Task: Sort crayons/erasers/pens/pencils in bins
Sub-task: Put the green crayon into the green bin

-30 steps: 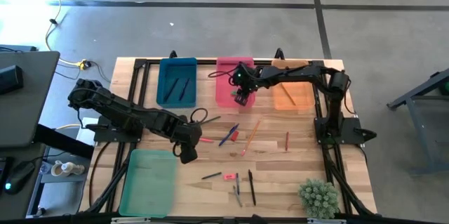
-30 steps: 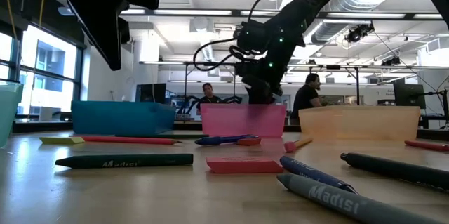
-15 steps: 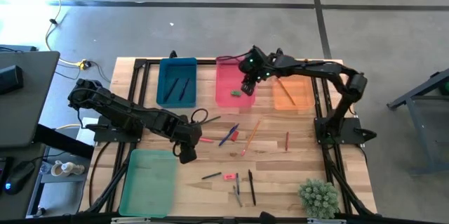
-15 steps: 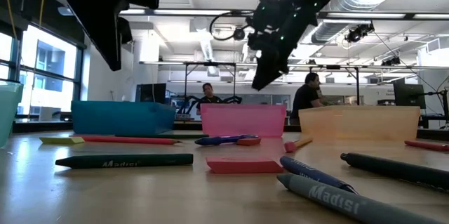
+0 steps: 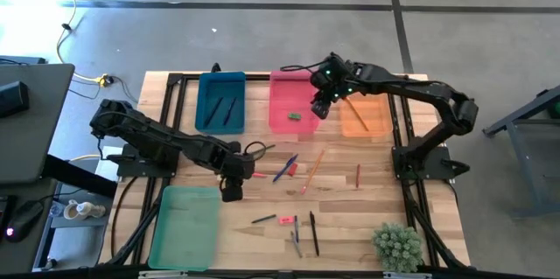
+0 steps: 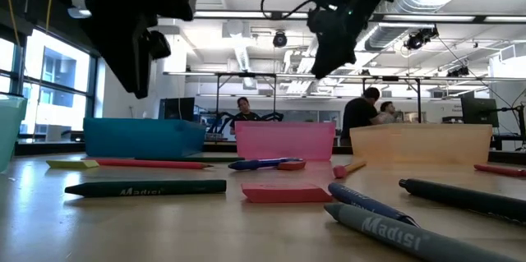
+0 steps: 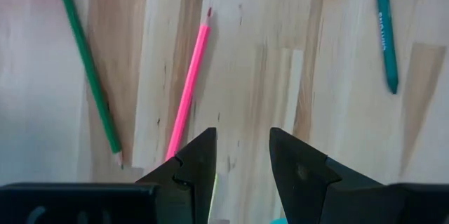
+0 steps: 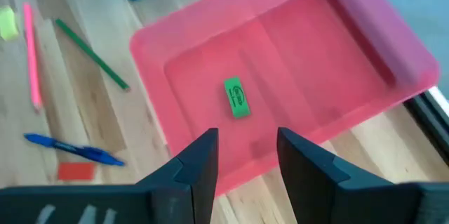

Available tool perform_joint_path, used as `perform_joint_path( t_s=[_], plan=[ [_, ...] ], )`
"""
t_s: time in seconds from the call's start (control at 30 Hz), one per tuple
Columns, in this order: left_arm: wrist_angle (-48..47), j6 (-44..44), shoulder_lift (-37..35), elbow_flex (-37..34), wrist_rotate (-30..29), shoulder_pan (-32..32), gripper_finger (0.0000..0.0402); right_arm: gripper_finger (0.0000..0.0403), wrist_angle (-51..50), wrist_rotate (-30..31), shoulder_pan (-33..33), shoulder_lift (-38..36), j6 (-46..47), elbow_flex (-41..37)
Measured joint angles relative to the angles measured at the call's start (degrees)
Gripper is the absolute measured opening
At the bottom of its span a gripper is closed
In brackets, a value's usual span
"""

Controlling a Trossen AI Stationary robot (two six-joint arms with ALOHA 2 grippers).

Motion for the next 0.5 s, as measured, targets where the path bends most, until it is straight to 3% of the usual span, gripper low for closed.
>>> perform_joint_path(
  t_s=[0.13, 0.5],
  plan=[
    [1.7, -1.2, 1.9, 0.0, 2.5, 0.9, 0.0119, 0.0138, -0.7, -0.1, 0.0, -2.1, 5.5, 0.0],
    [10.3, -16.5, 2.8, 0.0, 5.3, -2.2, 0.0119, 0.0138, -4.5, 0.7, 3.8, -4.5, 16.9, 0.0]
  ],
)
